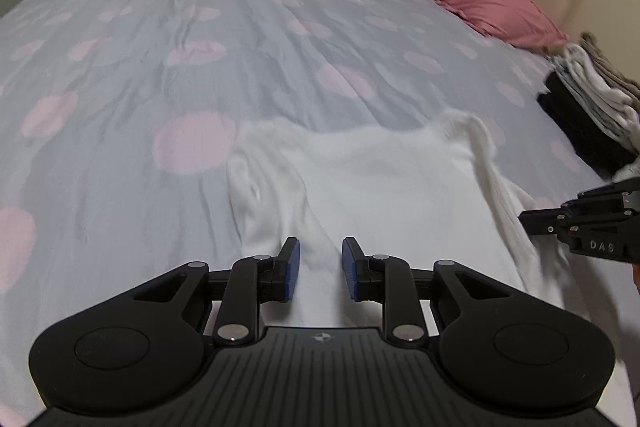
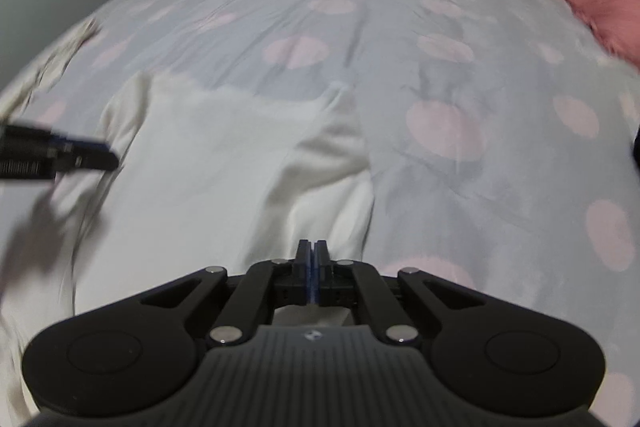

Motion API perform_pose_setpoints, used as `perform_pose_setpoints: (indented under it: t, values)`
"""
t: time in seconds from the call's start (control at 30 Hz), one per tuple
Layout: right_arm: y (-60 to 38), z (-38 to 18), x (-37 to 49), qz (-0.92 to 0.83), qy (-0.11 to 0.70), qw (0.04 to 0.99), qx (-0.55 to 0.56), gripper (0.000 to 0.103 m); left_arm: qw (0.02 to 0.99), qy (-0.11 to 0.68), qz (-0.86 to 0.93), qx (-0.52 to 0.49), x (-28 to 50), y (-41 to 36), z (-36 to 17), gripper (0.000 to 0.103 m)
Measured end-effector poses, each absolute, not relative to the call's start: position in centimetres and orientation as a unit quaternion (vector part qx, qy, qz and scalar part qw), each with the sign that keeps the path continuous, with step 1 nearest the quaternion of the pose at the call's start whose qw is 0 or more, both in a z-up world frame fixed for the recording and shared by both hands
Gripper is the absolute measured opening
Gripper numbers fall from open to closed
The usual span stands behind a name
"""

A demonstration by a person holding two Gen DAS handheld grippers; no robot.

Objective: Fold clothes
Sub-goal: 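Move both tools to the shirt collar and pinch it with both tools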

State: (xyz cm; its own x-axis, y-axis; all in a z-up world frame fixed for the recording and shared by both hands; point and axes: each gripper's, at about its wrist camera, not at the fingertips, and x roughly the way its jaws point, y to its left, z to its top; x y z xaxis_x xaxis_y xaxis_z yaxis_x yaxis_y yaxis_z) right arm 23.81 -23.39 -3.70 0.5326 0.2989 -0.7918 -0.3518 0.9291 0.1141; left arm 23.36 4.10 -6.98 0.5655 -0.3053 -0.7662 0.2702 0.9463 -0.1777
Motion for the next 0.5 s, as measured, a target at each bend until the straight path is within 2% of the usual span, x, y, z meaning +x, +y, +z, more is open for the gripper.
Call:
perform_pose_setpoints:
  t: [0.4,0.5]
  values:
    - [-21.9,-5.1,30.2,0.154,0.422,0.893,0.002,0.0,0.892,0.419,-0.159,-0.062,28.2,5.3,-8.6,0.022]
    - [-21.6,-5.2,31.2,0.145,0.418,0.897,-0.001,0.0,0.895,0.409,-0.162,-0.071,28.9,5.7,-8.8,0.019]
